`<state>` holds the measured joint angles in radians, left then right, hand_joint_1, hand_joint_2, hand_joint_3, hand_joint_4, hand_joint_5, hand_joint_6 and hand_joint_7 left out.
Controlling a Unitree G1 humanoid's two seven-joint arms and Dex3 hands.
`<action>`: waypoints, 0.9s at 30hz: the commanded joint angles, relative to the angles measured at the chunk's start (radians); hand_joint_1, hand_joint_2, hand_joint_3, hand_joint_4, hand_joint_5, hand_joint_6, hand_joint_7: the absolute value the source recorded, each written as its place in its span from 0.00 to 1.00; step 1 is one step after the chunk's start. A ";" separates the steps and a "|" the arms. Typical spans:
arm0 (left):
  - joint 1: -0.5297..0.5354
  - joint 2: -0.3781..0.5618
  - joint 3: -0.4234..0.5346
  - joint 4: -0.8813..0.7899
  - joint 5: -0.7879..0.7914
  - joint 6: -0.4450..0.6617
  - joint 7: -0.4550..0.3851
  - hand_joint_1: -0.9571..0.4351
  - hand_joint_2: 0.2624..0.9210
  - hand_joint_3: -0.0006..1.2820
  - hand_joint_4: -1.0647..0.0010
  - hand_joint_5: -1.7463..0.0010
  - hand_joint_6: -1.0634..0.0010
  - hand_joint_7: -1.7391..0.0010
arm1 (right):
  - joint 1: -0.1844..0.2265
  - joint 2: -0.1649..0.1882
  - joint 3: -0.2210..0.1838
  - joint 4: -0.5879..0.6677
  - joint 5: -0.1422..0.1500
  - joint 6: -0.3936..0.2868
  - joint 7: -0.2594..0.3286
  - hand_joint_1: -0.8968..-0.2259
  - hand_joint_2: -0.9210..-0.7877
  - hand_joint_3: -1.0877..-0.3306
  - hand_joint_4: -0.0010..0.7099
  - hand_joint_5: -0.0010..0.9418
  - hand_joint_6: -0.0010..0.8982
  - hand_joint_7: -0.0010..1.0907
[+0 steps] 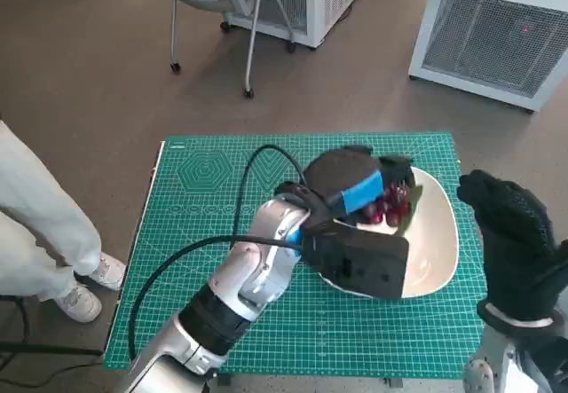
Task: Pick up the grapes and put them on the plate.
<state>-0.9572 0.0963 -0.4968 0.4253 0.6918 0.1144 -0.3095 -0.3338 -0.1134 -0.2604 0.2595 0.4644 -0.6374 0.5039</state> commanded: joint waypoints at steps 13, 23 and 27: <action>-0.031 0.019 -0.057 0.075 0.047 -0.076 0.027 0.34 0.99 0.01 0.98 1.00 0.87 1.00 | 0.015 0.006 0.004 0.014 -0.002 0.011 -0.005 0.74 0.00 0.65 0.63 0.44 0.25 0.79; -0.034 0.023 -0.042 0.132 0.035 -0.124 0.061 0.32 1.00 0.02 0.99 1.00 0.87 1.00 | 0.018 0.002 0.003 0.011 0.000 0.016 -0.003 0.74 0.00 0.65 0.63 0.44 0.25 0.79; -0.014 0.044 -0.020 0.122 0.029 -0.156 0.111 0.32 1.00 0.03 0.97 0.99 0.86 0.99 | 0.019 0.002 0.005 0.006 0.001 0.018 -0.002 0.74 0.00 0.65 0.63 0.44 0.25 0.79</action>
<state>-0.9650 0.1216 -0.5394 0.5534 0.7317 -0.0131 -0.2432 -0.3339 -0.1119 -0.2573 0.2618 0.4660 -0.6354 0.5039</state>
